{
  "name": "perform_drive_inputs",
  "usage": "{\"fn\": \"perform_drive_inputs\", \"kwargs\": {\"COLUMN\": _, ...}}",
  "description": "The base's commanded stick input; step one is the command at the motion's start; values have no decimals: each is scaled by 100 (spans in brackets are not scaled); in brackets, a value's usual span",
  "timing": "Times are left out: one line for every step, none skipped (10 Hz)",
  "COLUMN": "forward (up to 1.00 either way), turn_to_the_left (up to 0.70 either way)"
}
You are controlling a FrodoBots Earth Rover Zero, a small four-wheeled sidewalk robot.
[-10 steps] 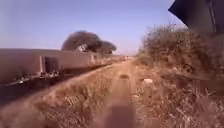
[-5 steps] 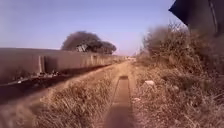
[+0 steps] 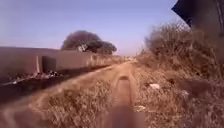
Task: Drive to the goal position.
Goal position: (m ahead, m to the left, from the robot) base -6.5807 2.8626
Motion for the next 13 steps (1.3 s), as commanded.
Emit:
{"fn": "perform_drive_inputs", "kwargs": {"forward": 70, "turn_to_the_left": 0}}
{"fn": "perform_drive_inputs", "kwargs": {"forward": 70, "turn_to_the_left": 0}}
{"fn": "perform_drive_inputs", "kwargs": {"forward": 70, "turn_to_the_left": 0}}
{"fn": "perform_drive_inputs", "kwargs": {"forward": 70, "turn_to_the_left": 0}}
{"fn": "perform_drive_inputs", "kwargs": {"forward": 70, "turn_to_the_left": 0}}
{"fn": "perform_drive_inputs", "kwargs": {"forward": 70, "turn_to_the_left": 0}}
{"fn": "perform_drive_inputs", "kwargs": {"forward": 70, "turn_to_the_left": 0}}
{"fn": "perform_drive_inputs", "kwargs": {"forward": 70, "turn_to_the_left": 0}}
{"fn": "perform_drive_inputs", "kwargs": {"forward": 70, "turn_to_the_left": 0}}
{"fn": "perform_drive_inputs", "kwargs": {"forward": 70, "turn_to_the_left": 0}}
{"fn": "perform_drive_inputs", "kwargs": {"forward": 70, "turn_to_the_left": 0}}
{"fn": "perform_drive_inputs", "kwargs": {"forward": 70, "turn_to_the_left": 0}}
{"fn": "perform_drive_inputs", "kwargs": {"forward": 70, "turn_to_the_left": 0}}
